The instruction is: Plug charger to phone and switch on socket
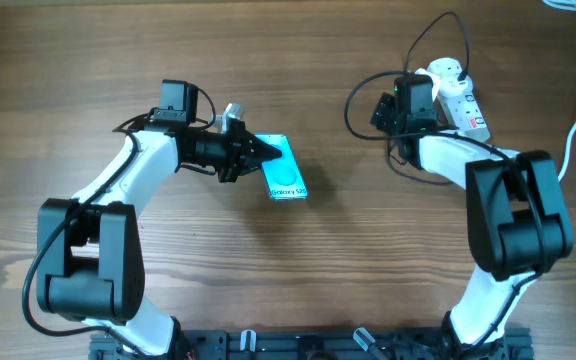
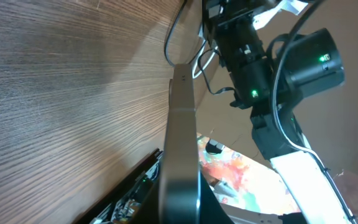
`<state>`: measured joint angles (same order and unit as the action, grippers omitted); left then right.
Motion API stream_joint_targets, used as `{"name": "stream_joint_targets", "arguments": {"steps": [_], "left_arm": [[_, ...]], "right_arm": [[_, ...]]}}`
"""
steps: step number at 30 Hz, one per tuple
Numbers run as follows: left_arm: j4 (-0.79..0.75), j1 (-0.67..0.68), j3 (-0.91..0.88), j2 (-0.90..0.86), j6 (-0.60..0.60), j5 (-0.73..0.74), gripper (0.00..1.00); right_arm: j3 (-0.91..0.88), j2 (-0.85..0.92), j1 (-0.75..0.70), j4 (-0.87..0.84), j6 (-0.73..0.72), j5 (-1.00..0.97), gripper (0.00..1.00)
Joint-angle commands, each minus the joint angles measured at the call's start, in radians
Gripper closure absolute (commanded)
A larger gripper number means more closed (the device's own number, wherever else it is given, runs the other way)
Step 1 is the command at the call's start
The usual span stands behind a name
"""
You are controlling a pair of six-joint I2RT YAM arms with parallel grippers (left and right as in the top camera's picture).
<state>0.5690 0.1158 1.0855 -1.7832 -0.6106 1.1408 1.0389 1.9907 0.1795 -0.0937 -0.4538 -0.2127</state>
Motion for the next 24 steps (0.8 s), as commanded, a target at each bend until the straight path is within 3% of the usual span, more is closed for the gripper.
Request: {"name": "stream_joint_targets", "arguments": {"steps": [1, 2, 6, 11, 19, 22, 24], "left_arm": [[0.000, 0.000, 0.005, 0.006, 0.012, 0.018, 0.96], [0.000, 0.000, 0.005, 0.006, 0.012, 0.018, 0.96], [0.001, 0.000, 0.005, 0.006, 0.012, 0.018, 0.96], [0.000, 0.000, 0.005, 0.006, 0.003, 0.018, 0.96], [0.000, 0.000, 0.005, 0.006, 0.001, 0.018, 0.96], [0.000, 0.000, 0.005, 0.006, 0.001, 0.018, 0.96], [0.000, 0.000, 0.005, 0.006, 0.002, 0.018, 0.96]], "right_arm": [[0.018, 0.037, -0.002, 0.000, 0.010, -0.022, 0.33], [0.018, 0.039, -0.002, -0.001, 0.010, -0.022, 0.36], [0.018, 0.042, -0.001, 0.002, 0.039, 0.050, 0.73], [0.018, 0.042, 0.006, 0.060, 0.134, 0.201, 0.92], [0.018, 0.041, 0.050, 0.491, 0.136, 0.452, 0.95], [0.017, 0.041, 0.084, 0.654, 0.136, 0.461, 0.95], [0.017, 0.041, 0.106, 0.691, 0.136, 0.458, 0.86]]}}
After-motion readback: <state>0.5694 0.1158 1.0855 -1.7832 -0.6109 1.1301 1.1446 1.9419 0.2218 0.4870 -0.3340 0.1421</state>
